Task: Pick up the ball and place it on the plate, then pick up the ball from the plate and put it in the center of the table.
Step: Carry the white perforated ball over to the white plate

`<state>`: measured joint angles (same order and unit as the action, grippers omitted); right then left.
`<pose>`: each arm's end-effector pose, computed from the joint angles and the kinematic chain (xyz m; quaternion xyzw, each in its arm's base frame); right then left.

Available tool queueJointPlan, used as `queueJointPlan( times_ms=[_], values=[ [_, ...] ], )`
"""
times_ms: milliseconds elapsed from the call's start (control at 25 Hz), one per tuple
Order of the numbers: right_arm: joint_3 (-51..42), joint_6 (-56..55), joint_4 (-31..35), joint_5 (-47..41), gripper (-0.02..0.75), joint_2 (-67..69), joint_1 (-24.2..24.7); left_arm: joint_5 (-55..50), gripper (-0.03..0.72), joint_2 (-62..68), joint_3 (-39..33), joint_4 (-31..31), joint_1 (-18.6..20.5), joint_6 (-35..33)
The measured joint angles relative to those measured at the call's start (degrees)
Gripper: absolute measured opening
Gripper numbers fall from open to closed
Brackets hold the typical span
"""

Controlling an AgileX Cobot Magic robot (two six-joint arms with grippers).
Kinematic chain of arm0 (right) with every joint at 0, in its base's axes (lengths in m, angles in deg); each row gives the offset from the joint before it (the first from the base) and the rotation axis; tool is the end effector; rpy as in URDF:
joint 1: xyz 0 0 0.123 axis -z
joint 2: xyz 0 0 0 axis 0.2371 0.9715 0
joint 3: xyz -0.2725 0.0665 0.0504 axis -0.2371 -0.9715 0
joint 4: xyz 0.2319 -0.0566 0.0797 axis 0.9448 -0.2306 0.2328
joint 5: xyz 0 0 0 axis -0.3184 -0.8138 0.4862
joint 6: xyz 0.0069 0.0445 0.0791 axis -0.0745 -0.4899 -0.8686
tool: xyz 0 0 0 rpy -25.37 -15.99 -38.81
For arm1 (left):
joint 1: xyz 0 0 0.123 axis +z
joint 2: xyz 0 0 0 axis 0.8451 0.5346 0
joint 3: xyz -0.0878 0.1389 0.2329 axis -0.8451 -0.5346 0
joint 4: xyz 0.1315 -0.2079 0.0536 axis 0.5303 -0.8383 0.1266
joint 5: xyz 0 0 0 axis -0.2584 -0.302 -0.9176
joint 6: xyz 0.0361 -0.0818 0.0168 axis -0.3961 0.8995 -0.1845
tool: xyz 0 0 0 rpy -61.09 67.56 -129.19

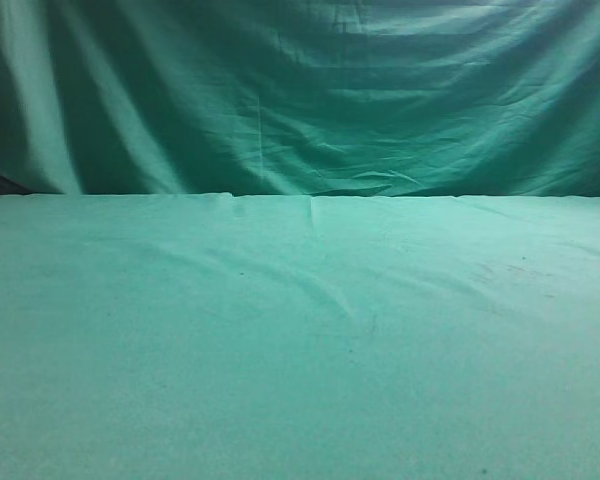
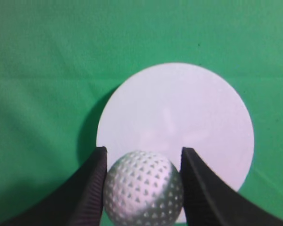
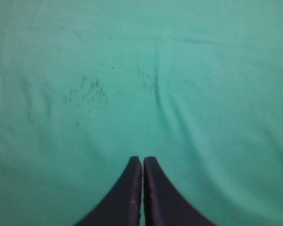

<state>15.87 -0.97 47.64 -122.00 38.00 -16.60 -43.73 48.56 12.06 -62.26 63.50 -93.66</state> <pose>0.1191 0.0242 0.2524 -0.1257 0.9225 0.0772 0.3566 0.3334 0.0390 0.2156 0.0230 0.9733 0.0556 0.2216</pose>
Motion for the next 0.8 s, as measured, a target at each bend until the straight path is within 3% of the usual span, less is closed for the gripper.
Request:
queueJointPlan(
  times_ms=[520,720,800],
  values=[
    [0.5,1.4,-1.1,-0.8,0.0,2.0,0.0,3.3,0.311,4.6,0.0,0.0,0.0,0.1],
    [0.5,1.4,-1.1,-0.8,0.0,2.0,0.0,3.0,0.613,4.7,0.9,-3.6,0.0,0.1],
    [0.5,1.4,-1.1,-0.8,0.0,2.0,0.0,0.9,0.642,4.7,3.3,-7.2,0.0,-0.3]
  ],
)
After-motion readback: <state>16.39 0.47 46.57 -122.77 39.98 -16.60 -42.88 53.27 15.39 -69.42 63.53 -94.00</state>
